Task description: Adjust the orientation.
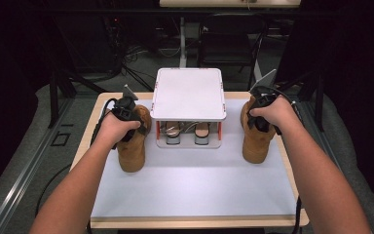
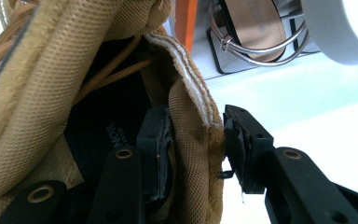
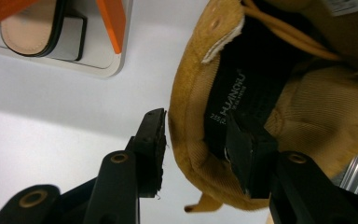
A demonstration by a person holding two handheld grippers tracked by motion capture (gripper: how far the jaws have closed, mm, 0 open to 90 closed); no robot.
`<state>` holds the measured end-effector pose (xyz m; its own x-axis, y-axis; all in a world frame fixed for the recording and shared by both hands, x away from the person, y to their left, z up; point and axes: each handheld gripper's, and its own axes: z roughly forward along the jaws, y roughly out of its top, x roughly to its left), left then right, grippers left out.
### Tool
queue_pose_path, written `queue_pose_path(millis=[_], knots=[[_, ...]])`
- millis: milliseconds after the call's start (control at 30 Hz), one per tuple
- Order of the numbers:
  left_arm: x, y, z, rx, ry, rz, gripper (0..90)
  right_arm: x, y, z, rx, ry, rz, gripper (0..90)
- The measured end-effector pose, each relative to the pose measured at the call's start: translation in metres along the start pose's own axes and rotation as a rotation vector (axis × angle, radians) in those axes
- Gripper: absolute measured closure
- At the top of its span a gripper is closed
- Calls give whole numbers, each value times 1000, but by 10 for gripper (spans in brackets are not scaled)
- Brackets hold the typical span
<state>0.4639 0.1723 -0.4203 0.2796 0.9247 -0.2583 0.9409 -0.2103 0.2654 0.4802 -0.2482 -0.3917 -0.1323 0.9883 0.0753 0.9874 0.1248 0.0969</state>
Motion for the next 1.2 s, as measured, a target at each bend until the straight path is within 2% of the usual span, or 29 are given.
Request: queue_pose_path(millis=[133,167,200,400,433,567,600,700,733,867,900,1100,1133,1167,1200], knots=[[1,0,1,2,-4,-4,612,4,2,12,8,-3,4,618],[1,0,1,1,-2,-6,615,3,3,13,28,-11,-13,642],[1,0,1,0,-2,-6,616,6,4,16,9,-7,-1,672],[1,-1,2,3,-1,-3,622,8,4,17,8,-22,-20,749],[1,-1,2,6,0,-1,622,8,4,16,18,-26,-30,753],[2,-2,5,8,4,-2,632,11,2,18,-14,-19,-31,769],[3,-2,5,11,4,-2,634,11,2,18,-11,-32,-48,772],[3,-2,5,13,-1,-3,638,15,1,19,-28,-42,-59,774],[3,-2,5,15,0,-2,640,14,2,17,-7,-57,-84,775],[2,-2,6,16,-1,0,649,17,1,18,-24,-49,-78,779],[2,-2,6,17,-1,1,649,17,2,17,-12,-44,-91,780],[3,-2,5,15,0,1,650,31,-1,16,-12,-31,-122,782],[3,-2,5,14,-3,-2,650,31,-1,16,-2,-34,-143,783],[3,-2,5,14,-3,-2,650,35,-2,17,-20,-35,-142,783],[3,-2,5,14,-3,-2,649,37,-3,17,-14,-37,-150,783]])
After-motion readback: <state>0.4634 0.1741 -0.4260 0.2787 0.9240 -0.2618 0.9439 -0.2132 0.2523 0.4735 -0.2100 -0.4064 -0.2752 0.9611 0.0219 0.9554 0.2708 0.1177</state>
